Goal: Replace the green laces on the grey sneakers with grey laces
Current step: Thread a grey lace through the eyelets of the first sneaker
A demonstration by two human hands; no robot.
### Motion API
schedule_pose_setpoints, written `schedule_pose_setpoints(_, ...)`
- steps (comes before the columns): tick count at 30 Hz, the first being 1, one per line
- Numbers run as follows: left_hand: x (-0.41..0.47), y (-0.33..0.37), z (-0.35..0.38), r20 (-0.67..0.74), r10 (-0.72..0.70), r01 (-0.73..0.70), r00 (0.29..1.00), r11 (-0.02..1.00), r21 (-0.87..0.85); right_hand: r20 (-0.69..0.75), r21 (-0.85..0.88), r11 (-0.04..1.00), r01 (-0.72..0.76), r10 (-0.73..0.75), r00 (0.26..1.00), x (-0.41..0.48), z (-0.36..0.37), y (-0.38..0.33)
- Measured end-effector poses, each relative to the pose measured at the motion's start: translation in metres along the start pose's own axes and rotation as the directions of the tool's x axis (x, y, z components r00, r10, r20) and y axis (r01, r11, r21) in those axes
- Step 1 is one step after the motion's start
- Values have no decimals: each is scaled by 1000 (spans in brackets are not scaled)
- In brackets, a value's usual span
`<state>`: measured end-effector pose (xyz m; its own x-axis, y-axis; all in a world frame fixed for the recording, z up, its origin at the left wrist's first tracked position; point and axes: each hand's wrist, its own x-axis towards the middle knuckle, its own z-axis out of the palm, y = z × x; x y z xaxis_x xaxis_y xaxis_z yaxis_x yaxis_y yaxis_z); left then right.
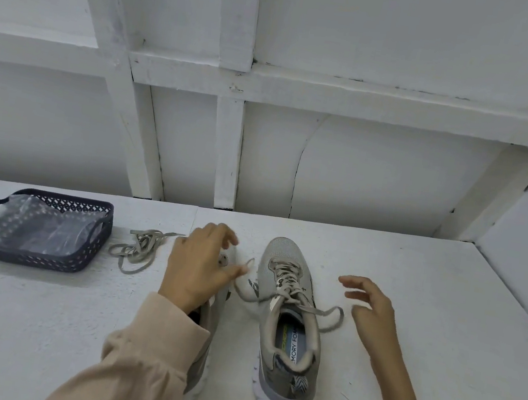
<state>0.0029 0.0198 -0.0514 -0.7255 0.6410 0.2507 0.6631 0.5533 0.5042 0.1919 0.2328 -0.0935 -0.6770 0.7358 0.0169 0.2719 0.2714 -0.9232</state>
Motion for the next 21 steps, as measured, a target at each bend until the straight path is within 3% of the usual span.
schedule_pose_setpoints(3,-1,11,11,268,197,-182,943,980,-79,329,-15,995,99,-89,940,-5,-2,-18)
schedule_pose_setpoints(5,-4,18,21,395,241,-224,886,970,-90,447,-62,989,134,-93,890,-10,1,-21)
schedule_pose_setpoints(11,-6,17,25,375,247,-182,894,963,-201,387,-26,985,171,-148,910,-10,-5,-25)
schedule_pose_setpoints(16,-5,19,20,404,184,-140,896,981,-134,434,-83,987,139,-90,896,-3,-16,-22)
schedule_pose_setpoints(21,-3,17,6,496,180,-119,850,981,-153,597,-86,993,75,-9,802,1,-29,-27)
